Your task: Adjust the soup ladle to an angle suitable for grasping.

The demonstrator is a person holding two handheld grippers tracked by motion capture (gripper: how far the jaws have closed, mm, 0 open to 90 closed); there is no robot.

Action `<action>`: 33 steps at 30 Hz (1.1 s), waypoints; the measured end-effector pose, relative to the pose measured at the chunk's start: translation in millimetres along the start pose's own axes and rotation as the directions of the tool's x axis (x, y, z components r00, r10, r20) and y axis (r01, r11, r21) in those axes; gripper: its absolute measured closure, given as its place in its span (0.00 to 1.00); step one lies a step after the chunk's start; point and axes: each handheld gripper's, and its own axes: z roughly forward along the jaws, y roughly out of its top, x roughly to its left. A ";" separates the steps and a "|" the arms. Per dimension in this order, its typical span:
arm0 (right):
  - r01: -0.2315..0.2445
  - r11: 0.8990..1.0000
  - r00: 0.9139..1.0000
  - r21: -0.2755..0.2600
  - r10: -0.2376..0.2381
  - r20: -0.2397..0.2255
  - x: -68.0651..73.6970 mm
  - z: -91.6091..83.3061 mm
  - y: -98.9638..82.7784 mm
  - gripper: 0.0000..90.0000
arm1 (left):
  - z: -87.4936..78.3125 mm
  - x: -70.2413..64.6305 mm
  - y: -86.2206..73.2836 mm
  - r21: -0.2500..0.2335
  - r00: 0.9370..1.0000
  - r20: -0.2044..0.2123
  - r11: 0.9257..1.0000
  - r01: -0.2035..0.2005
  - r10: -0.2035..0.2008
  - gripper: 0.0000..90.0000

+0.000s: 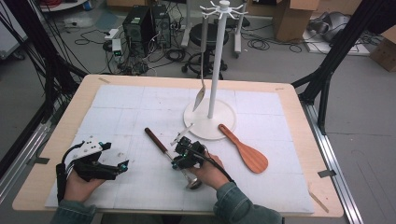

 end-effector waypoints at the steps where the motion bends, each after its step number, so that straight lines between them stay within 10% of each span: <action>1: 0.003 1.000 1.000 -0.002 -0.003 -0.004 -1.0 -0.6 -1.0 0.86 | 0.0 0.0 0.0 0.001 1.000 0.001 1.000 0.000 0.000 0.03; 23: -0.032 0.999 0.999 0.030 0.032 -0.004 -21.3 -21.4 -22.8 0.89 | 0.1 -0.3 0.2 0.002 1.000 -0.001 1.000 -0.001 0.001 0.03; 33: -0.052 0.998 0.999 -0.023 0.052 0.009 -21.3 -26.8 2.1 0.79 | 0.9 0.3 0.5 0.001 1.000 -0.001 1.000 0.000 0.000 0.03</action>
